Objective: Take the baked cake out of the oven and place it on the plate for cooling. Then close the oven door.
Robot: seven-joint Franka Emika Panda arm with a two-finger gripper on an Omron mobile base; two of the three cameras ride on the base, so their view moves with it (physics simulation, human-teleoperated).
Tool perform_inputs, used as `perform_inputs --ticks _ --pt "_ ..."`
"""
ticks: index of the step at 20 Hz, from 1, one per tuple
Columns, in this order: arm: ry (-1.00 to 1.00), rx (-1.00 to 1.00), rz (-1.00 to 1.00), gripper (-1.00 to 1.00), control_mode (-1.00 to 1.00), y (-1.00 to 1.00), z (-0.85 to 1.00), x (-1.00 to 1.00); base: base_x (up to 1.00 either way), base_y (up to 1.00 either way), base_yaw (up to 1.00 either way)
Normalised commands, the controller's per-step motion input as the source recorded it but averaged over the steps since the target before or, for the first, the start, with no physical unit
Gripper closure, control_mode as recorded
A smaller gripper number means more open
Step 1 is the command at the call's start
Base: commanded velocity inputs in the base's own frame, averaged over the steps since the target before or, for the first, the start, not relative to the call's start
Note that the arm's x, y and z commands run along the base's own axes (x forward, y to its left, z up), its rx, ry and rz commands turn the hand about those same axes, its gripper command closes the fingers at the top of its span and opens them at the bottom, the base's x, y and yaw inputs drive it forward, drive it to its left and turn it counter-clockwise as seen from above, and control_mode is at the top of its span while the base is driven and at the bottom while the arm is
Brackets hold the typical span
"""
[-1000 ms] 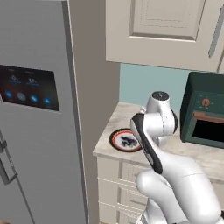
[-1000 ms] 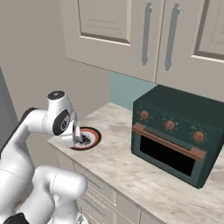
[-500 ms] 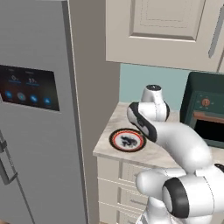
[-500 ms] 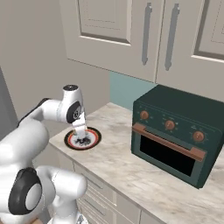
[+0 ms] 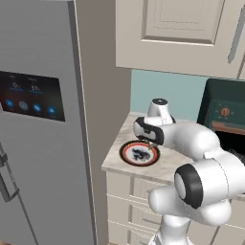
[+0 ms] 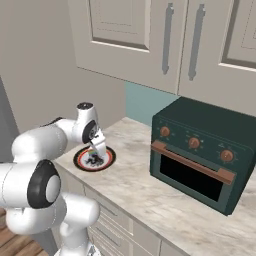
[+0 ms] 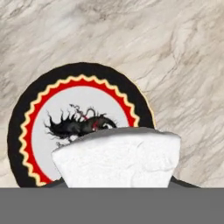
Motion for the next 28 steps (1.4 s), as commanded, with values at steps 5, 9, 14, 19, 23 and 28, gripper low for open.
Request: perform_inputs --ticks 5,9,14,19,23,28 --pt "0.01 -0.05 0.07 1.00 -1.00 0.28 -0.28 0.38 0.00 0.00 0.00" --pt "0.02 -0.01 0.03 1.00 -1.00 0.15 -0.52 0.13 0.00 0.00 0.00" --pt "0.04 -0.08 0.01 1.00 -1.00 0.15 -0.53 0.01 0.00 0.00 0.00" --pt "0.00 0.00 0.00 1.00 -1.00 0.07 -0.08 0.00 0.00 0.00 0.00" --pt "0.00 0.00 0.00 -1.00 -1.00 0.03 -0.06 0.00 0.00 0.00 0.00" --pt "0.00 0.00 0.00 -1.00 -1.00 0.00 0.00 -0.01 0.00 0.00 0.00"
